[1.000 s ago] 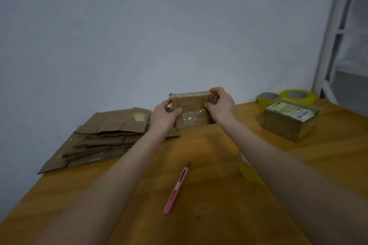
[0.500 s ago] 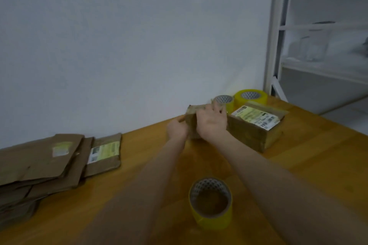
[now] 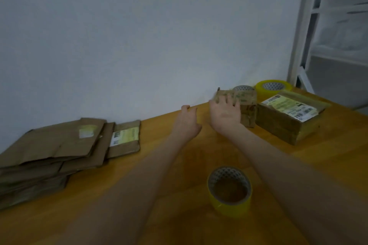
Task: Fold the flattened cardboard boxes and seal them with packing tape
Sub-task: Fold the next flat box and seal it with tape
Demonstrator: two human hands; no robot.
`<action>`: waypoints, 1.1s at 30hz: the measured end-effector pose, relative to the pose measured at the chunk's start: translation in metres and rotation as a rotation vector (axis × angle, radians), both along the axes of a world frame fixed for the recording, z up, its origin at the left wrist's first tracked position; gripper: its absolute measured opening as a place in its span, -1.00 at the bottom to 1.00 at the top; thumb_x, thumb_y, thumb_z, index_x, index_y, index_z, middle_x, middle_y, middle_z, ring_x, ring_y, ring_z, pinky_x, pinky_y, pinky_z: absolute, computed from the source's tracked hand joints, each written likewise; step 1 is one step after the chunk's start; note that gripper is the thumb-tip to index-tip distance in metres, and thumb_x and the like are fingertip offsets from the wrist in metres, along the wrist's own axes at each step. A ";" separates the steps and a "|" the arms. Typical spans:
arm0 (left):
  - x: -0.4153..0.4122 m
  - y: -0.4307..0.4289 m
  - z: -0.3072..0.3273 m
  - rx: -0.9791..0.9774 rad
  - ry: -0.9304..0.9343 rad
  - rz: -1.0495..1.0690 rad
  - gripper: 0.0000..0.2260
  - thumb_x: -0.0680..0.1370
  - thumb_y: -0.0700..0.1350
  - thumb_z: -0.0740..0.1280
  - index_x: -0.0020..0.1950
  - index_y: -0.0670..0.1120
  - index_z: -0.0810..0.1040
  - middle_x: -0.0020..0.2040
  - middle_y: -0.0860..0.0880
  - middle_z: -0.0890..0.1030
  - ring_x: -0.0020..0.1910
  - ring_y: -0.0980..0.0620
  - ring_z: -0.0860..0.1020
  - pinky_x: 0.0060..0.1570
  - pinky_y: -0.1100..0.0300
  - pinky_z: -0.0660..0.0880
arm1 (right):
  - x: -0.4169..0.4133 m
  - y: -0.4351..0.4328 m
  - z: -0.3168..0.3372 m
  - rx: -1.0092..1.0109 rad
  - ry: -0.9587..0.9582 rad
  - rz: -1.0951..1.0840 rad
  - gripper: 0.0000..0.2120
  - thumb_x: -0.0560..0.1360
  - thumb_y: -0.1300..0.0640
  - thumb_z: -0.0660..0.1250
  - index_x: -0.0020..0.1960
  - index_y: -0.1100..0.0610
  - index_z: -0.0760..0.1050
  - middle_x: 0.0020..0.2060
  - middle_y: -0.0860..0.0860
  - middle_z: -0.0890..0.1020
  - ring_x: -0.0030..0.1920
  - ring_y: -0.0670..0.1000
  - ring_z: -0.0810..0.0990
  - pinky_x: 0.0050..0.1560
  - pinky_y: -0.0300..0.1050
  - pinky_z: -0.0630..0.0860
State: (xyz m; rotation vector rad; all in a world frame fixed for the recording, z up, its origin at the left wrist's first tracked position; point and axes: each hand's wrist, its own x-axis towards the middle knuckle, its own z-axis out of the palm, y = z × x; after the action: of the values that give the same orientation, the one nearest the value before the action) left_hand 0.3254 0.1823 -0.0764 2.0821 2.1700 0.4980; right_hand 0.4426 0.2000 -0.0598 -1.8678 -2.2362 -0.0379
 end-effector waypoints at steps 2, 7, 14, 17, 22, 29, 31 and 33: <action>-0.018 -0.022 0.007 0.030 0.105 0.004 -0.44 0.52 -0.13 0.32 0.49 -0.11 0.24 0.49 -0.15 0.17 0.40 -0.12 0.30 0.30 0.07 0.33 | -0.014 -0.013 0.003 0.010 0.024 0.031 -0.52 0.54 0.15 0.20 0.45 0.08 0.22 0.48 0.16 0.18 0.51 0.23 0.01 0.47 0.21 0.03; -0.074 -0.087 0.018 0.034 0.298 0.062 -0.48 0.53 -0.13 0.29 0.48 -0.09 0.26 0.50 -0.14 0.15 0.42 -0.12 0.27 0.28 0.03 0.36 | -0.067 -0.056 0.006 0.074 0.139 0.203 -0.52 0.51 0.17 0.21 0.42 0.07 0.28 0.40 0.13 0.27 0.47 0.17 0.11 0.38 0.04 0.18; -0.163 -0.152 0.013 -0.016 0.350 0.222 -0.53 0.54 0.01 0.29 0.42 -0.06 0.34 0.47 -0.12 0.23 0.40 -0.10 0.30 0.28 0.01 0.36 | -0.151 -0.101 -0.002 -0.090 0.253 0.342 -0.53 0.53 0.10 0.25 0.42 0.07 0.28 0.35 0.11 0.31 0.37 0.13 0.28 0.28 0.01 0.35; -0.206 -0.167 0.011 0.011 0.323 0.319 -0.50 0.54 0.08 0.27 0.44 -0.04 0.30 0.46 -0.12 0.26 0.40 -0.09 0.31 0.32 -0.02 0.33 | -0.189 -0.105 -0.008 -0.232 0.361 0.354 -0.57 0.54 0.08 0.27 0.39 0.09 0.33 0.32 0.10 0.37 0.30 0.12 0.38 0.23 0.02 0.43; -0.279 -0.179 0.008 -0.015 0.285 0.507 -0.41 0.53 0.09 0.28 0.49 -0.04 0.18 0.44 -0.12 0.29 0.39 -0.10 0.31 0.40 -0.07 0.23 | -0.258 -0.110 -0.012 -0.447 0.690 0.369 -0.59 0.54 0.10 0.27 0.34 0.23 0.40 0.20 0.14 0.54 0.18 0.12 0.53 0.13 -0.03 0.50; -0.318 -0.182 -0.020 0.108 0.265 0.547 -0.59 0.60 0.13 0.15 0.43 0.08 0.35 0.43 0.02 0.36 0.41 0.01 0.31 0.40 -0.07 0.14 | -0.323 -0.098 -0.025 -0.818 1.217 0.174 -0.79 0.51 0.19 0.36 0.09 0.24 0.44 -0.11 0.12 0.57 -0.23 0.01 0.57 -0.13 -0.11 0.63; -0.317 -0.181 -0.020 0.172 0.223 0.543 -0.62 0.61 0.09 0.13 0.41 0.07 0.38 0.41 0.03 0.39 0.39 0.01 0.32 0.40 -0.07 0.15 | -0.325 -0.097 -0.023 -0.834 1.263 0.146 -0.83 0.49 0.28 0.35 0.06 0.29 0.47 -0.26 0.13 0.58 -0.31 0.00 0.56 -0.30 -0.19 0.55; -0.315 -0.181 -0.016 0.234 0.164 0.550 -0.65 0.61 0.05 0.14 0.37 0.04 0.43 0.36 0.00 0.44 0.34 -0.01 0.38 0.37 -0.06 0.21 | -0.321 -0.101 -0.017 -0.905 1.355 0.115 -0.86 0.48 0.35 0.34 0.03 0.28 0.46 -0.21 0.16 0.60 -0.30 0.02 0.59 -0.40 -0.22 0.55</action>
State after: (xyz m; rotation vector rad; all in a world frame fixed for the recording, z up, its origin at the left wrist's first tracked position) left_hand 0.0102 0.0009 -0.0924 1.6404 2.9179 0.6711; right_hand 0.1215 0.0987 -0.0772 -1.2072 -1.3155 1.8481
